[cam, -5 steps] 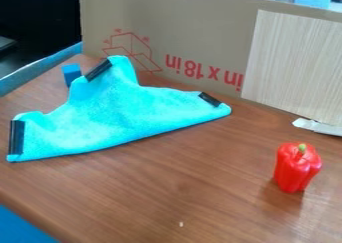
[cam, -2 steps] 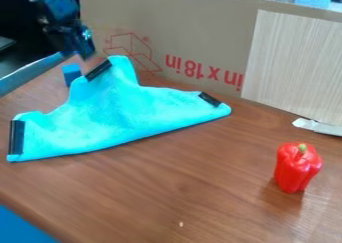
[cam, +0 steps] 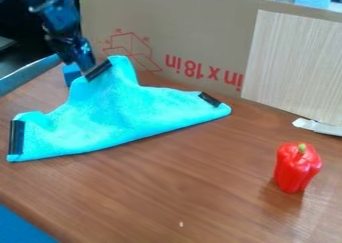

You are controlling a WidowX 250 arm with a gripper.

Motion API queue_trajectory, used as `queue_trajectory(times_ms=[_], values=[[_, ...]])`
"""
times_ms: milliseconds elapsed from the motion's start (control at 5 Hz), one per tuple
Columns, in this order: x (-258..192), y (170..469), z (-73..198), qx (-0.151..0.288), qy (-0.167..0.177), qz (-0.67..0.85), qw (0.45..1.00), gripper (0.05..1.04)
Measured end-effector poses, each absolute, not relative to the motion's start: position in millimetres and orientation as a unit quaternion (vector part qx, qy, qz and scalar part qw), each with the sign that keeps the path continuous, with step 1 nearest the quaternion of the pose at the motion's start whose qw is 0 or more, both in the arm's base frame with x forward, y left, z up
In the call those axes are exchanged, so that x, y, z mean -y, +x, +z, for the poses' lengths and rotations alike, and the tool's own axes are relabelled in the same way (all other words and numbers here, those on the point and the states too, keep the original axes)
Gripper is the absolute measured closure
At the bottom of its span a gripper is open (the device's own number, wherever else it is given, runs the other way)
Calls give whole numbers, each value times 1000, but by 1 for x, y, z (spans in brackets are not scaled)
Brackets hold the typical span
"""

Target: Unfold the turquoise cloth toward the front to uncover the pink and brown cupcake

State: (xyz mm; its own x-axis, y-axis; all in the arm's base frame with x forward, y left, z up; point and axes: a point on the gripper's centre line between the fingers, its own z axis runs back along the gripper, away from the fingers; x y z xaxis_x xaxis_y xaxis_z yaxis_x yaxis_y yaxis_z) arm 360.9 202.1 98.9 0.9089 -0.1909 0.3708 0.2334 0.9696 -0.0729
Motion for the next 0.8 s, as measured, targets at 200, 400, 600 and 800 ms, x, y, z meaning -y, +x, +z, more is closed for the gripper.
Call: queue_trajectory(times_ms=[200,400,600,800], values=[[-195,360,97,186,-49,-123,973,83],[-194,364,100,188,-42,-127,973,83],[-196,369,95,180,-34,-127,975,83],[-199,374,90,173,-26,-128,976,83]])
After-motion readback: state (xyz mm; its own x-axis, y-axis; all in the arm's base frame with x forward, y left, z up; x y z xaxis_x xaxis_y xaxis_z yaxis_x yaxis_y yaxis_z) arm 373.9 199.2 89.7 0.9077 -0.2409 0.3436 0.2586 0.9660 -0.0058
